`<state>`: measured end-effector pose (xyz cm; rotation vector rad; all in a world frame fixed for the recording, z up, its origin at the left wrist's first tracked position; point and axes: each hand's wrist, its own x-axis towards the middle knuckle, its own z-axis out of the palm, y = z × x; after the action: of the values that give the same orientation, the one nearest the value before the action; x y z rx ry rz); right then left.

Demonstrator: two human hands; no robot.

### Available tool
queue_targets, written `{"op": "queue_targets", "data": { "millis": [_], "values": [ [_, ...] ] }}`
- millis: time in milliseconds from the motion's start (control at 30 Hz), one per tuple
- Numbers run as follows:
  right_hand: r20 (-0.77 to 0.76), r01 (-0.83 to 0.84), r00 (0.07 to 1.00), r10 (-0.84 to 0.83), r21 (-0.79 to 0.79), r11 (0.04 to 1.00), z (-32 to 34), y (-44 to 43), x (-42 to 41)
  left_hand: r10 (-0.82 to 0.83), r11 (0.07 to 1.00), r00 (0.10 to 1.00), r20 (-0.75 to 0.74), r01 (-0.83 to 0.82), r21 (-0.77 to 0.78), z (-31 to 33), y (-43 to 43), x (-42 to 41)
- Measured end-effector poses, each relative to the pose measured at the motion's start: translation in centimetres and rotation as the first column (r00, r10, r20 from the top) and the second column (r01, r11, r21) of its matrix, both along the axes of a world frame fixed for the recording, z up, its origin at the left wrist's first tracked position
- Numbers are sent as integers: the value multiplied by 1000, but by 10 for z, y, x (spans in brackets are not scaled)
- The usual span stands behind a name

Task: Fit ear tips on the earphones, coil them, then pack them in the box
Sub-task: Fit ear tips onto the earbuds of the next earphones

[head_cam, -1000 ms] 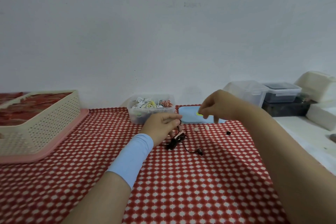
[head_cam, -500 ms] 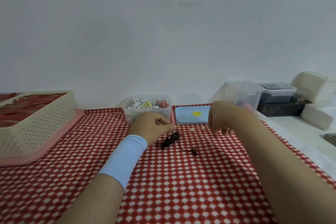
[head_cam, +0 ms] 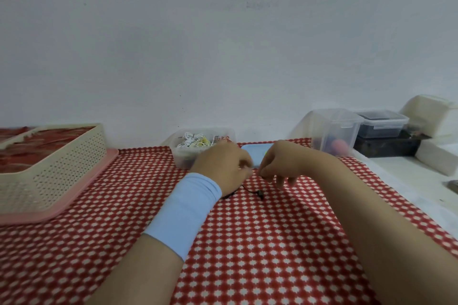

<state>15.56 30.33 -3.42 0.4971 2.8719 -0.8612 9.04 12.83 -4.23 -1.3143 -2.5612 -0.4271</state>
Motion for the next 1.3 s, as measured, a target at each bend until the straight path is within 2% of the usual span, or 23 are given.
{"op": "queue_targets", "data": {
  "millis": [67,133,200,267,333,433,500,600,700,900,1167,1300],
  "values": [
    [-8,2,1000,-2,-4,1000,0,2,3,-96,986,992,81,106,-131,-10,9,9],
    [-21,16,1000,-16,-1,1000,0,4,4,-119,963,987,108,141,-229,-19,12,9],
    [-50,47,998,-48,-19,999,0,5,5,-116,968,983,145,145,-207,-24,11,5],
    [-106,63,992,-69,-62,996,-1,6,4,-101,990,966,238,122,-72,-26,8,2],
    [-189,57,979,-80,-126,990,-1,5,4,-88,990,913,398,37,133,-25,4,0],
    [-325,13,938,-121,-316,949,0,0,2,-121,911,787,605,-154,383,-24,-2,-10],
    [-372,-33,914,-161,-463,886,2,-5,3,-197,843,703,683,-234,484,-24,-5,-13],
    [-355,-89,917,-184,-630,771,4,-10,5,-281,789,647,708,-264,554,-26,-8,-14],
    [-316,-120,936,-155,-701,703,1,-15,4,-330,740,615,717,-304,601,-29,-8,-15],
    [-311,-136,939,-147,-729,671,-6,-21,-3,-398,695,537,744,-352,627,-38,-7,-18],
    [-306,-134,940,-148,-735,665,-8,-23,-4,-391,692,518,761,-379,614,-38,-9,-17],
    [-310,-150,941,-135,-741,655,-9,-24,-5,-431,667,481,764,-400,629,-39,-10,-18]
  ]
}}
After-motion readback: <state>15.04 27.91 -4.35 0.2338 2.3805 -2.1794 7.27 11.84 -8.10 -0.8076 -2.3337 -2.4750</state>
